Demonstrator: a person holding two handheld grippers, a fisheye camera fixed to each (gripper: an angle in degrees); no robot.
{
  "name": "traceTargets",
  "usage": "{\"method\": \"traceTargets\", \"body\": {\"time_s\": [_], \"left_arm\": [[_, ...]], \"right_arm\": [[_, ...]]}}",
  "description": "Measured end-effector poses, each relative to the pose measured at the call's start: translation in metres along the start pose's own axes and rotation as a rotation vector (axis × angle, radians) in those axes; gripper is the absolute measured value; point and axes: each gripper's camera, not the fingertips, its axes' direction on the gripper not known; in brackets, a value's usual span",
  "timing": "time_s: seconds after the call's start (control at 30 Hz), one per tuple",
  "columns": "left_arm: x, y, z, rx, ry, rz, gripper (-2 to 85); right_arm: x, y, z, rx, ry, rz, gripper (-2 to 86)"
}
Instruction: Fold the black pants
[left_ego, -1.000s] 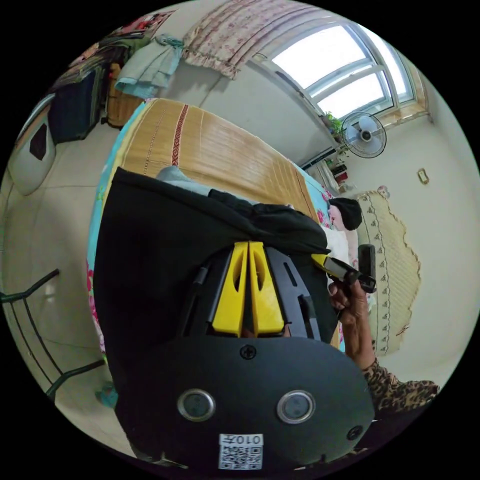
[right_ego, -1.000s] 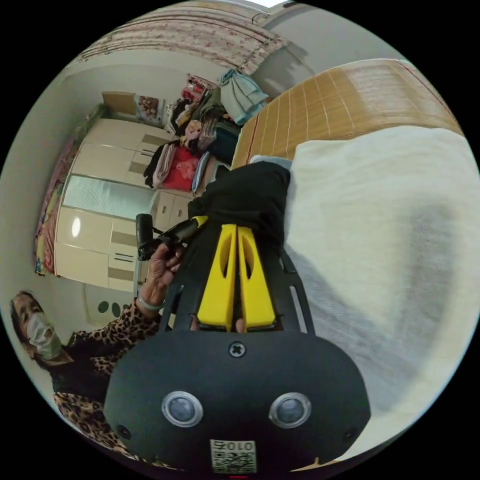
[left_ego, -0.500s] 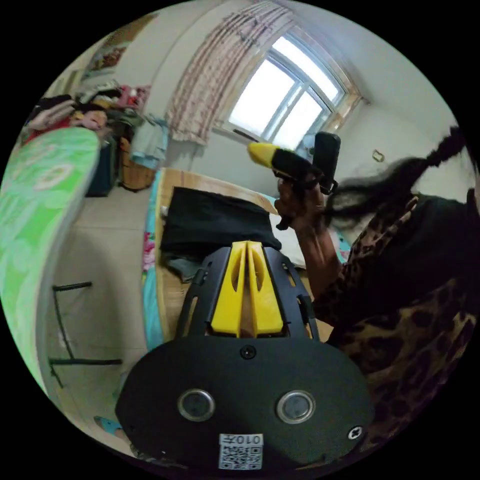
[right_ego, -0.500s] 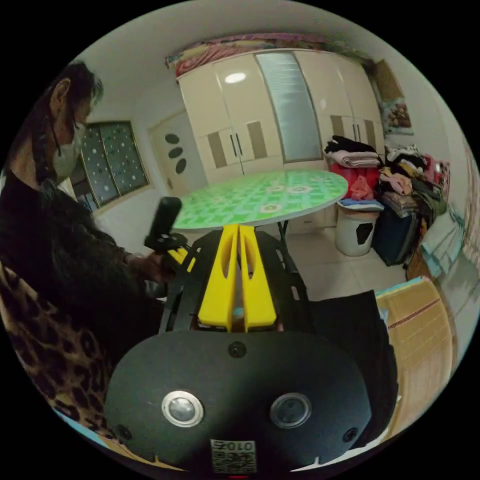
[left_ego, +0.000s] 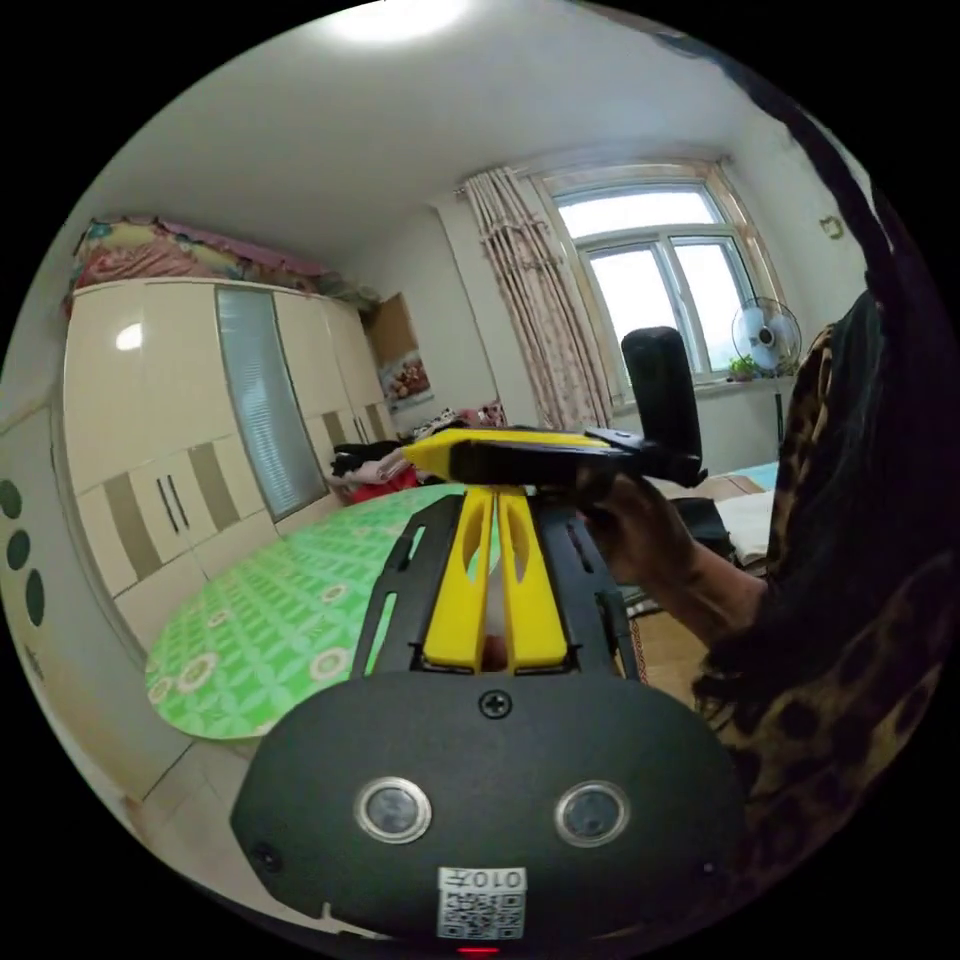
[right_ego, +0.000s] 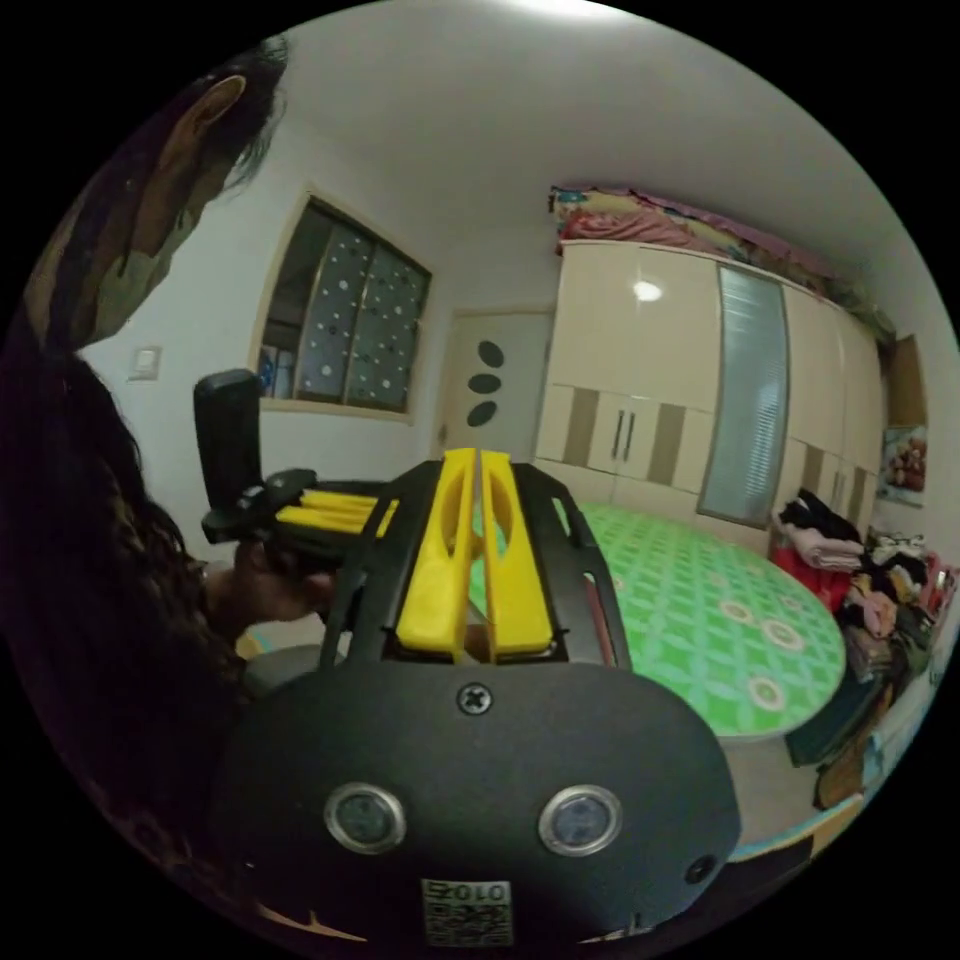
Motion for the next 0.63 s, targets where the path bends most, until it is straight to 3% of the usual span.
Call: {"method": "traceTargets", "body": {"time_s": [0.1,0.27,0.53,0.63], "left_arm": [[-0.032,0.015,-0.05,0.077,-0.049,-0.109,-0.2],[-0.097,0.03,-0.145,0.12,-0.09,-0.205,-0.2],[-0.129,0.021,-0.278,0.317,-0.272,-0.193,-0.2],[-0.132,0.011,-0.306,0.301,-0.318,-0.166,-0.2]], "right_arm": [[-0.039,-0.007,0.046,0.009,0.023,0.001,2.5],[-0.083,-0.021,0.119,-0.05,-0.189,-0.084,2.5],[-0.15,-0.032,0.194,0.218,-0.663,-0.175,7.0],[-0.176,-0.029,0.211,0.212,-0.616,-0.198,7.9]]}}
